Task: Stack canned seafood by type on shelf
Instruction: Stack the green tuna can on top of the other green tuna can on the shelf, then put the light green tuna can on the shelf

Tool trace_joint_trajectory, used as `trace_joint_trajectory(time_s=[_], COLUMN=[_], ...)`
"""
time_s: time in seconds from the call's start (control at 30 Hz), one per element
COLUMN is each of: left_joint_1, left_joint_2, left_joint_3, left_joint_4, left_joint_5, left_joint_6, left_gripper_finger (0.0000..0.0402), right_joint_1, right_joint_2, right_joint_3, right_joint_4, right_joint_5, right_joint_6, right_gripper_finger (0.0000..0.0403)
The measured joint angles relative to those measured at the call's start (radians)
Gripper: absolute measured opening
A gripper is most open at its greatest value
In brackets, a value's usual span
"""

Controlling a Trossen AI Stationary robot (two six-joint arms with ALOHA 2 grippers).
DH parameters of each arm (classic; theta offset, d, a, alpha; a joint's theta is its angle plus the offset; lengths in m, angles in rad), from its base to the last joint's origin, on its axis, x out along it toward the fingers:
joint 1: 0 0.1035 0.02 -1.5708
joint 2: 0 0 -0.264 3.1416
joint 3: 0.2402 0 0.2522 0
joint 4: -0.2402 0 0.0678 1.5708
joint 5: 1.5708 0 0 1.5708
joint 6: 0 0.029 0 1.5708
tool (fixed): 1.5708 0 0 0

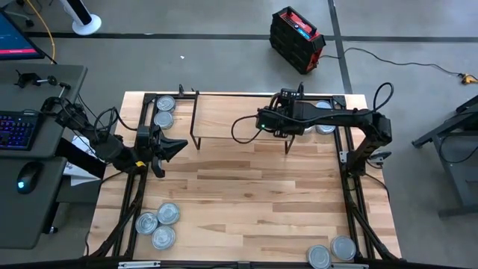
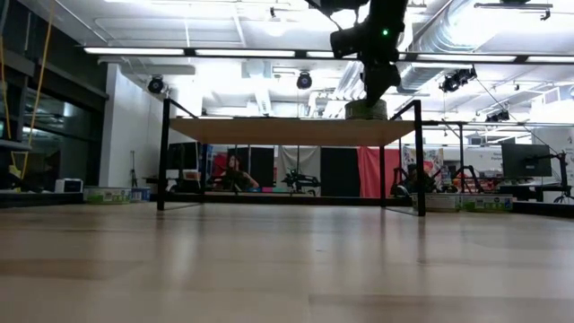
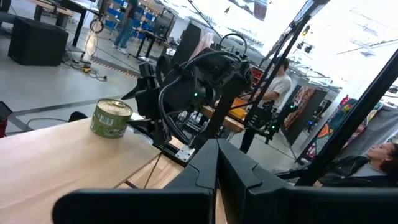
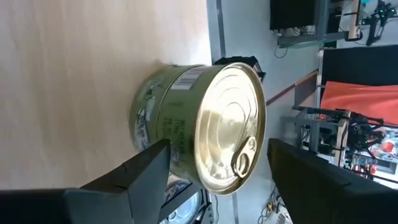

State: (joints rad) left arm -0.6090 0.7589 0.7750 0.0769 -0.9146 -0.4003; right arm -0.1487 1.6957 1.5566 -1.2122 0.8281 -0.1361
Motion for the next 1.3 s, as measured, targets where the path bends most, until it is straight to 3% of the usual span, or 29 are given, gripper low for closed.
trace_joint_trajectory(time_s=[0.1,0.2,0.4,0.7,0.8,0.97,1.13,1.3], left_joint_1=[-0.023,-0.056,-0.106,-0.179,-0.231,-0.341,-0.41,-0.424], left_joint_2=[0.0,0.002,0.104,0.452,0.517,0.543,0.564,0.598], left_joint_3=[0.0,0.0,-0.007,-0.008,-0.008,-0.008,-0.008,-0.008], left_joint_4=[-0.031,-0.113,-0.297,-0.575,-0.641,-0.663,-0.809,-0.825], left_joint_5=[0.052,0.154,0.265,0.761,0.852,0.836,0.802,0.754], left_joint_6=[-0.029,-0.071,-0.359,-0.837,-0.952,-0.961,-0.929,-0.793], left_gripper_finger=[0.0001,0.0001,0.0001,0.0001,0.0001,0.0001,0.0001,0.0001], right_joint_1=[0.036,0.084,0.231,0.478,0.521,0.551,0.551,0.556], right_joint_2=[-0.026,-0.069,-0.134,-0.074,-0.043,0.012,0.042,0.034], right_joint_3=[0.0,0.0,0.0,0.0,0.0,0.0,-0.001,-0.002], right_joint_4=[-0.026,-0.038,-0.023,0.031,0.035,0.057,0.06,0.032], right_joint_5=[-0.039,-0.089,-0.202,-0.222,-0.222,-0.22,-0.227,-0.227], right_joint_6=[0.049,0.203,0.593,0.812,0.875,0.922,0.917,0.891], right_gripper_finger=[0.0259,0.026,0.026,0.0259,0.0259,0.0259,0.0259,0.0259])
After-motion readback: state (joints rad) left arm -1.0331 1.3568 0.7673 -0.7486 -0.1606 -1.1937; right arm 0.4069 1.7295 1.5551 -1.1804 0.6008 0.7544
